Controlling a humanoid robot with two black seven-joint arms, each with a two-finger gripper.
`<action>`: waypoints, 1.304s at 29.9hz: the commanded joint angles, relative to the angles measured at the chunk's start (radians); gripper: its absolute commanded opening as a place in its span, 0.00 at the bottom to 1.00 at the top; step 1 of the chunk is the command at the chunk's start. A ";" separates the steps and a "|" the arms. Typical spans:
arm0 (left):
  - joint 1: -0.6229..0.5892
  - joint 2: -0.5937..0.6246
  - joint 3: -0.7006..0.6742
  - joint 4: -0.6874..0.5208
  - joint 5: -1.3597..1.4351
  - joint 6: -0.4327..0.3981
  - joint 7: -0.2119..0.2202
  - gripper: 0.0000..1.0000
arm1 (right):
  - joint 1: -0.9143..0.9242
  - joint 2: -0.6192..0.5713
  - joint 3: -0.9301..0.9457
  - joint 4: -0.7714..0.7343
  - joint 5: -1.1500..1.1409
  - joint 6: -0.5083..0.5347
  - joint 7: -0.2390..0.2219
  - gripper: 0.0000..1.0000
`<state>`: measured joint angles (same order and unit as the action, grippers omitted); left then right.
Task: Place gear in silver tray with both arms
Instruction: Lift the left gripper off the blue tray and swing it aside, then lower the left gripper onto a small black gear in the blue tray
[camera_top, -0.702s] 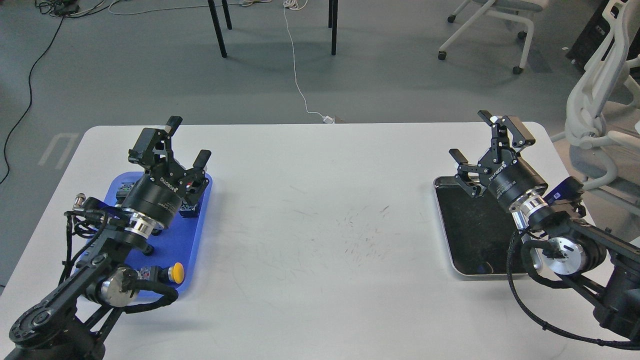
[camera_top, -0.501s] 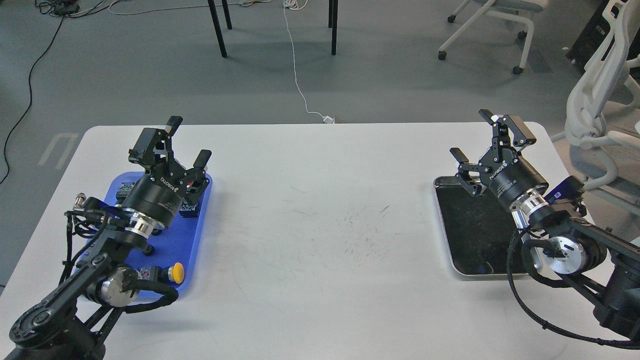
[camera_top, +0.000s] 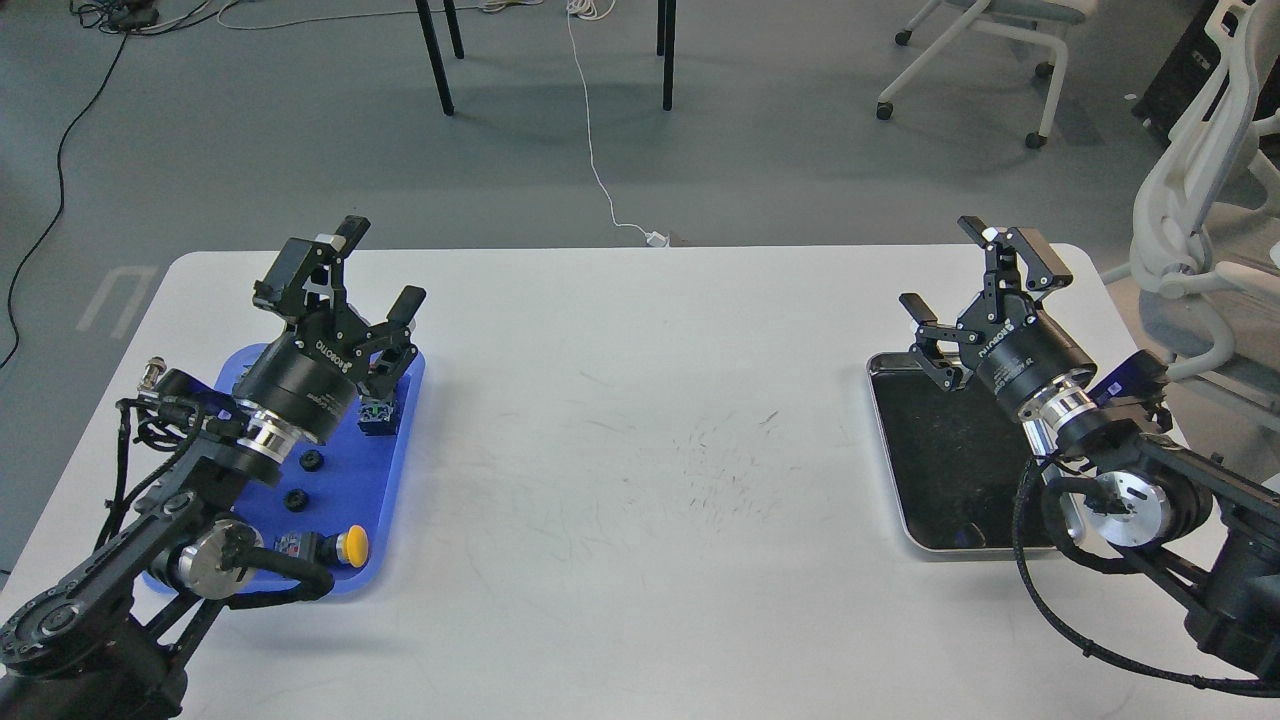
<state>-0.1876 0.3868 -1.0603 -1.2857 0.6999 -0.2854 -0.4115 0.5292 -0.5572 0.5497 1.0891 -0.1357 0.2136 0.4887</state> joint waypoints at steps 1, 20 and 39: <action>-0.004 0.017 0.002 -0.004 0.012 -0.026 0.000 0.98 | 0.000 0.000 -0.001 0.000 -0.001 0.001 0.000 0.99; -0.225 0.625 0.230 -0.146 1.166 -0.203 -0.077 0.96 | 0.014 -0.004 -0.005 0.000 -0.002 0.001 0.000 0.99; -0.426 0.477 0.645 0.147 1.482 -0.017 -0.077 0.74 | 0.011 -0.015 -0.005 0.005 -0.004 -0.002 0.000 0.99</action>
<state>-0.6128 0.8804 -0.4185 -1.1865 2.1817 -0.3126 -0.4886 0.5401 -0.5722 0.5444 1.0944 -0.1396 0.2129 0.4887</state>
